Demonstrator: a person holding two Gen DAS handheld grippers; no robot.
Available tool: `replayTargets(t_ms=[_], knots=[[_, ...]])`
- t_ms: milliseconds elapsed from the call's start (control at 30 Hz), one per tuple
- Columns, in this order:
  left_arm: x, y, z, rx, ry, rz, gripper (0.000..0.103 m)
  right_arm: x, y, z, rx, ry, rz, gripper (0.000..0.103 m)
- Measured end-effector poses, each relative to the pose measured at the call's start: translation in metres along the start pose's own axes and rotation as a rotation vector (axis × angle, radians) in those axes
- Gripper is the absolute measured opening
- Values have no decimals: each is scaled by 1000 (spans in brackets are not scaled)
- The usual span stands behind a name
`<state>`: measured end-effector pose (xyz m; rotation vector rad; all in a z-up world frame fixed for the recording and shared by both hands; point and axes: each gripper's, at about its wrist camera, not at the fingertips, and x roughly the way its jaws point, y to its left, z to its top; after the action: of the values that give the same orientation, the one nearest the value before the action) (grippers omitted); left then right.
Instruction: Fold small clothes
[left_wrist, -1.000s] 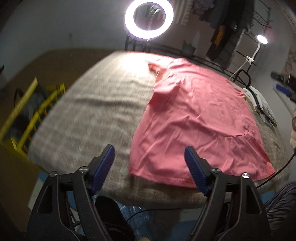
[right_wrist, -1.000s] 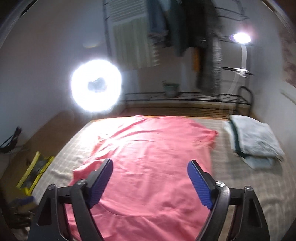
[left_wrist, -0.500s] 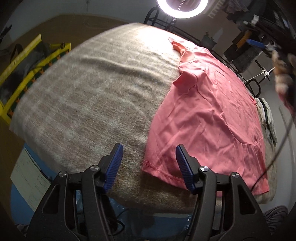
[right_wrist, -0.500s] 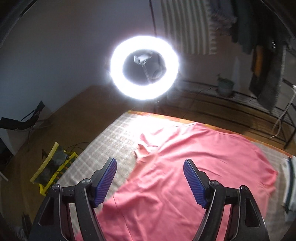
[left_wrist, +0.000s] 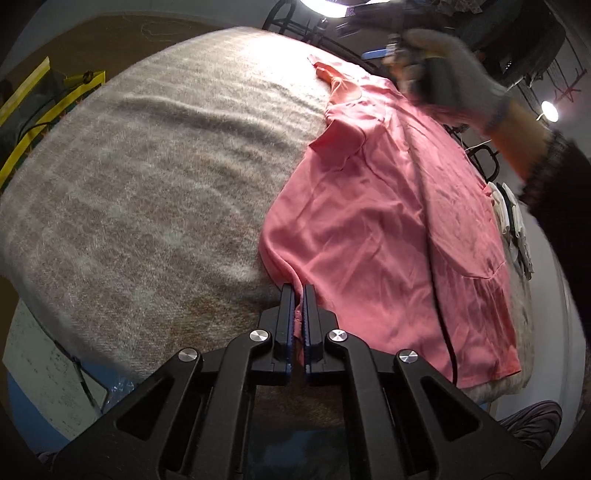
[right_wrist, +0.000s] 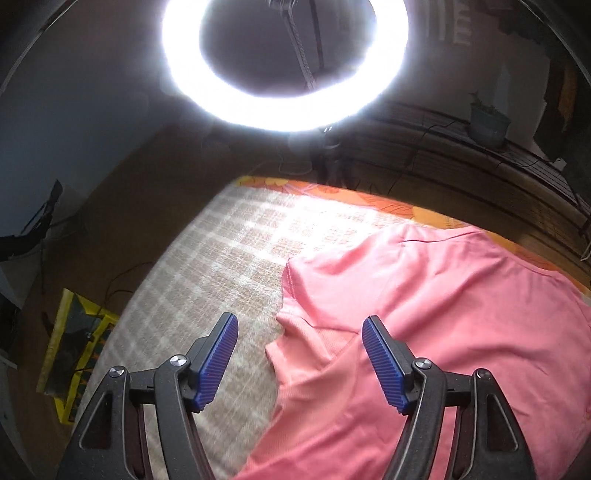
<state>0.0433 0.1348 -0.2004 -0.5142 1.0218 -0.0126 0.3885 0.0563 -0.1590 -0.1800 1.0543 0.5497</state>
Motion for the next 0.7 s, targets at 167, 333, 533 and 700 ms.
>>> replayTargets(t_ms=[167,333,533,700], knots=[[0,1,3,-10,0,-13,1,53,21,12,-81,65,-49,70],[-3,1,5,-5,-17,-10,0,93,35,19,-164,128,-125,55],[-9,-2,1,15,-25,-19,0,102,36,15,-243,147,-170,1],[-22,-9,-2,64,-64,-12,0,79,19,21,-171,78,-139,0]])
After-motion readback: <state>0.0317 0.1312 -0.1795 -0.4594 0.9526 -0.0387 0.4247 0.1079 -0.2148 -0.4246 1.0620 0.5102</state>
